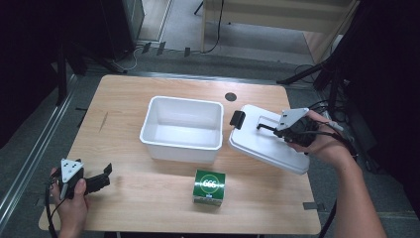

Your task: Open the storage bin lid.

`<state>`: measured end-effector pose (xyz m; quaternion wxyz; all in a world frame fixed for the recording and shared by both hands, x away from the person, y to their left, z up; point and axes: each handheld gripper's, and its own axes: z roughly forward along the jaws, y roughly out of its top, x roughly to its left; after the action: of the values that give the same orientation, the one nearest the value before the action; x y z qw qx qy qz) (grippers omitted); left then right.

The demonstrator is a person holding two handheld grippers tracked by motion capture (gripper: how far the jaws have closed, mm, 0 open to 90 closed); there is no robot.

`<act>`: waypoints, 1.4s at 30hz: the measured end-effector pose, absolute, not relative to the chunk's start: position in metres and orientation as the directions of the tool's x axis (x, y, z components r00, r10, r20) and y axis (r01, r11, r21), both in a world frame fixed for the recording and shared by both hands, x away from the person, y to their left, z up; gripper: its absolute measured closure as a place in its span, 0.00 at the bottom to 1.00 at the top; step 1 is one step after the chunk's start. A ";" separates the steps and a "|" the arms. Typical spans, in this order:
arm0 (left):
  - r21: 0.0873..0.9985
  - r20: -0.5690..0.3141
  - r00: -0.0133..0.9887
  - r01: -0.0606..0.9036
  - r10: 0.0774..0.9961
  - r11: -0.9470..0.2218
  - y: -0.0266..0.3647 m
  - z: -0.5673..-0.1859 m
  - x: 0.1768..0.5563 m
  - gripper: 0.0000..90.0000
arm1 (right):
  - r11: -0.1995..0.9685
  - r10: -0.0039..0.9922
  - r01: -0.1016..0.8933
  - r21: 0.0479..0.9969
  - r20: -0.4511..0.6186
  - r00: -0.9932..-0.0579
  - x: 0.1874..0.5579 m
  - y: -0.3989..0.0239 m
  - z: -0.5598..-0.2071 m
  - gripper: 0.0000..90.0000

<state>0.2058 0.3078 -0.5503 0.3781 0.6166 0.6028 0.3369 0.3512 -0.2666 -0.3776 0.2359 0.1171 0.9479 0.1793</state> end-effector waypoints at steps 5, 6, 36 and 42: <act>0.873 -0.037 0.046 0.488 0.998 0.010 0.307 -0.550 0.206 0.00 | 0.910 0.314 0.154 0.385 -0.396 -0.863 0.352 -0.269 -0.391 0.95; 0.872 -0.036 0.047 0.489 0.998 0.008 0.308 -0.550 0.206 0.00 | 0.909 0.316 0.157 0.386 -0.392 -0.864 0.352 -0.269 -0.394 0.95; 0.871 -0.027 0.044 0.492 0.999 0.002 0.306 -0.551 0.206 0.00 | 0.900 0.372 0.232 0.370 -0.372 -0.850 0.353 -0.271 -0.473 0.95; 0.873 -0.029 0.039 0.489 0.999 0.007 0.307 -0.551 0.206 0.00 | 0.893 0.385 0.246 0.377 -0.356 -0.851 0.350 -0.271 -0.475 0.94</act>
<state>0.2057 0.3067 -0.5507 0.3734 0.6164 0.6033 0.3416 0.3503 -0.2708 -0.4751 0.2161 0.1663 0.9485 0.1610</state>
